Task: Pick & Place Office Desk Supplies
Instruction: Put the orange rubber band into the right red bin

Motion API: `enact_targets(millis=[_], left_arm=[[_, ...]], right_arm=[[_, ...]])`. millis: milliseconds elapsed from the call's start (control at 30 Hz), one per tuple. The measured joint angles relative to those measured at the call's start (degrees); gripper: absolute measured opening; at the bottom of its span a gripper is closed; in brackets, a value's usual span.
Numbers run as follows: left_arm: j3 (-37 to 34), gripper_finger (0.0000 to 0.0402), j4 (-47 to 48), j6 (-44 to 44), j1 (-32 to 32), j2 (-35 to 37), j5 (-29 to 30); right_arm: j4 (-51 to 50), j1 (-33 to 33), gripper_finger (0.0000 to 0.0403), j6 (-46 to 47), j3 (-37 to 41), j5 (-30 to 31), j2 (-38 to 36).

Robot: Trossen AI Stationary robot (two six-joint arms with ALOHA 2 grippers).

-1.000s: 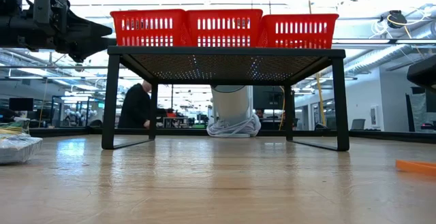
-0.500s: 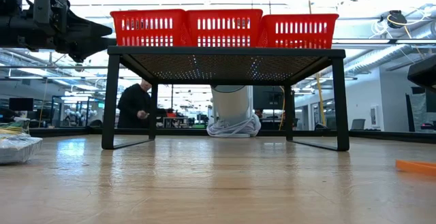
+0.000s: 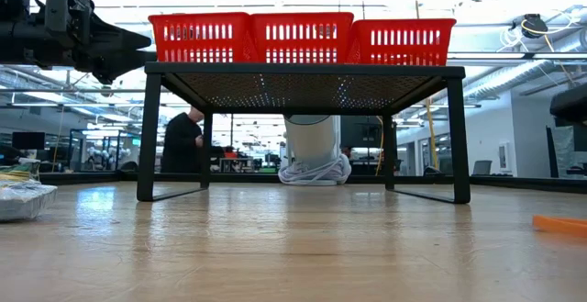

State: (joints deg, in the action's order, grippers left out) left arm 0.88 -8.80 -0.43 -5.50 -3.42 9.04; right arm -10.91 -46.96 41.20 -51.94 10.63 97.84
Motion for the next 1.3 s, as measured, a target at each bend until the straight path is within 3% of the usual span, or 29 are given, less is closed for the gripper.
enact_targets(millis=[300,633,867,1300], left_arm=[[-0.02,0.0267,0.0,-0.02,0.02,0.0,0.0],[-0.01,0.0267,-0.01,-0.01,0.01,0.0,0.0],[-0.02,0.0267,0.0,-0.01,0.02,0.0,0.02],[-0.01,0.0267,-0.01,-0.01,0.01,0.0,0.01]], right_arm=[[2.66,0.0,0.0065,0.07,1.99,0.15,-0.22],[2.62,0.07,0.0004,-4.19,2.03,1.26,-0.12],[3.14,0.08,0.0001,-4.4,2.12,2.85,-1.0],[3.4,0.09,0.0,-9.02,2.12,9.32,-10.34]])
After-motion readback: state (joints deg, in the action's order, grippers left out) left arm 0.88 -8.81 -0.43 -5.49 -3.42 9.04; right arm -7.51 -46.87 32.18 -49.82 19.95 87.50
